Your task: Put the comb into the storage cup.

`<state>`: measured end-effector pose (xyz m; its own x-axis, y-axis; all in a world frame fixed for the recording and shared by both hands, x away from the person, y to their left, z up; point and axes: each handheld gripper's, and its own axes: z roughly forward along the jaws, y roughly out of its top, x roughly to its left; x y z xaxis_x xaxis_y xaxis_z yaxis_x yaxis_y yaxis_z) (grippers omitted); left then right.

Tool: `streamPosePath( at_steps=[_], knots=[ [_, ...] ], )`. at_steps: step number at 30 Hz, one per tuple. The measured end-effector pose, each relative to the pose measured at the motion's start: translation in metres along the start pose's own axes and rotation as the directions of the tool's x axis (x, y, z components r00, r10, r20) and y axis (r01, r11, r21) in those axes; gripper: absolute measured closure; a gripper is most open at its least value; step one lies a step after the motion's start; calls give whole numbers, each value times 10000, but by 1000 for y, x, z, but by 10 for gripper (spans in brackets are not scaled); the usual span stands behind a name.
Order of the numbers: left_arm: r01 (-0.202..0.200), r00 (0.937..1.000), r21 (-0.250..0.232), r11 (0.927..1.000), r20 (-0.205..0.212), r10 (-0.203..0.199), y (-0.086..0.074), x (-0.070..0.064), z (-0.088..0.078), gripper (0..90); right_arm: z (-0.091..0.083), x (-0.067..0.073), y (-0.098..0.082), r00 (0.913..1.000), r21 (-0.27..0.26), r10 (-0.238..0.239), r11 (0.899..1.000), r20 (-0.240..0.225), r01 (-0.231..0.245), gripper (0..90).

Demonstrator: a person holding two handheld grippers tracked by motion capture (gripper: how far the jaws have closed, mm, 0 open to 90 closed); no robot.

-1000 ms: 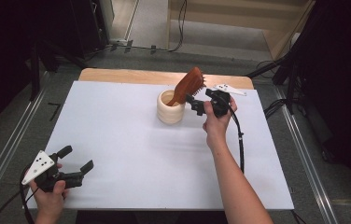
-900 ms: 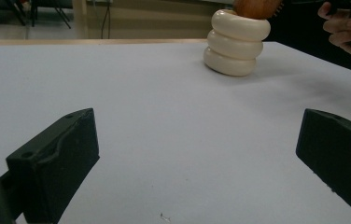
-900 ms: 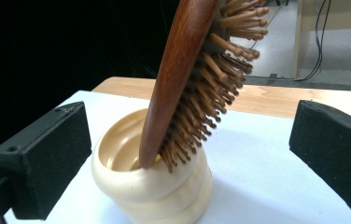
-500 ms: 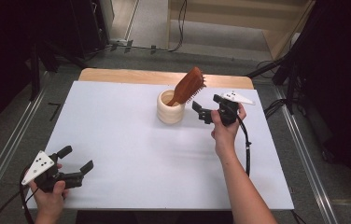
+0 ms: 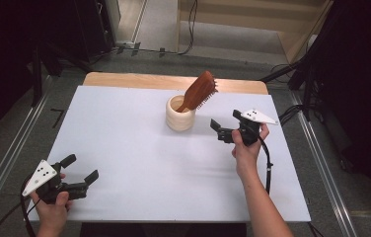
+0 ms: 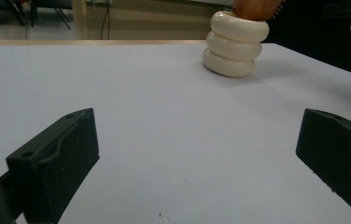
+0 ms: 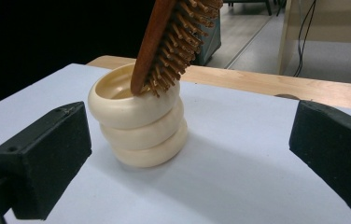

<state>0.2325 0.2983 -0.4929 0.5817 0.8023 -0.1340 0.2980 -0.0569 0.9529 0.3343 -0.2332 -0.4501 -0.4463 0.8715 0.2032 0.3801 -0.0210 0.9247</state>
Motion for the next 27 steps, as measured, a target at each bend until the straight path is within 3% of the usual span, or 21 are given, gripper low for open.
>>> streamPosePath(
  at_steps=[6,27],
  knots=[
    [-23,10000,-12,10000,14,23,0,0,0,0,-13,-1,-6,9995,-13,-315,9995,13,315,0],
    [-99,9999,12,9999,-50,99,0,-1,0,0,-52,-10,-40,9981,194,-617,9979,60,616,0]
  ],
)
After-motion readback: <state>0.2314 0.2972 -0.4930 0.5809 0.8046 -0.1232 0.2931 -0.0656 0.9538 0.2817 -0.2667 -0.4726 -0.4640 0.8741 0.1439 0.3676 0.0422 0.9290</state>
